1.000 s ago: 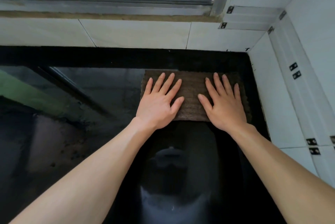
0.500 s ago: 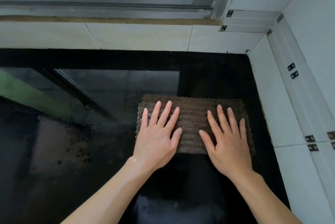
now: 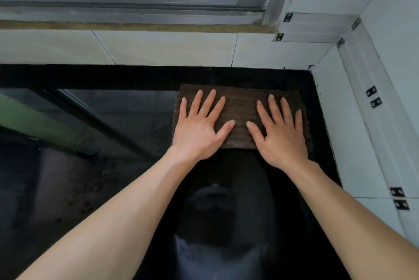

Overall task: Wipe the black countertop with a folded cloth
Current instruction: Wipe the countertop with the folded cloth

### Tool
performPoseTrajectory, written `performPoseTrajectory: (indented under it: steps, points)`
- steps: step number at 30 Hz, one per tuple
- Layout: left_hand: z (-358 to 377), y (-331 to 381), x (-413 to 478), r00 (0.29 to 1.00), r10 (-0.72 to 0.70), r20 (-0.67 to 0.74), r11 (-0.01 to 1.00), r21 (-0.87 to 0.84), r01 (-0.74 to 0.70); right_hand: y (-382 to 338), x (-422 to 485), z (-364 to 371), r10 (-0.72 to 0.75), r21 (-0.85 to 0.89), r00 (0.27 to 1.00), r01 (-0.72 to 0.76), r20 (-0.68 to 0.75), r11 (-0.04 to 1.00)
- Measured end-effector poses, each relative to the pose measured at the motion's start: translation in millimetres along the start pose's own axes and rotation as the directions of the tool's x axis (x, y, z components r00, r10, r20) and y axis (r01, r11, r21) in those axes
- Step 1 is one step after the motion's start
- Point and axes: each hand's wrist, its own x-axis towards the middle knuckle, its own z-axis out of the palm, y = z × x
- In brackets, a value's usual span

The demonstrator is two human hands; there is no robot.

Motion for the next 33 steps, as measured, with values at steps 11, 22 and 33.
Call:
performPoseTrajectory:
  steps: [11,22,33]
  points:
    - [-7.4,1.4,70.5,0.998,-0.041,0.053,0.999,0.029,0.039,20.1,77.6,-15.3,-0.025,0.026,1.0,0.025,0.012,0.999]
    - [1.4,38.3,67.2,0.998,0.035,0.043,0.999,0.028,-0.037,56.3,54.8,-10.1,0.063,0.051,0.998,-0.062,-0.025,0.997]
    - [4.2,40.2,-10.5,0.992,0.119,0.038,0.993,-0.028,-0.118,36.4,-31.2,1.4,0.113,0.025,0.993,-0.112,-0.036,0.993]
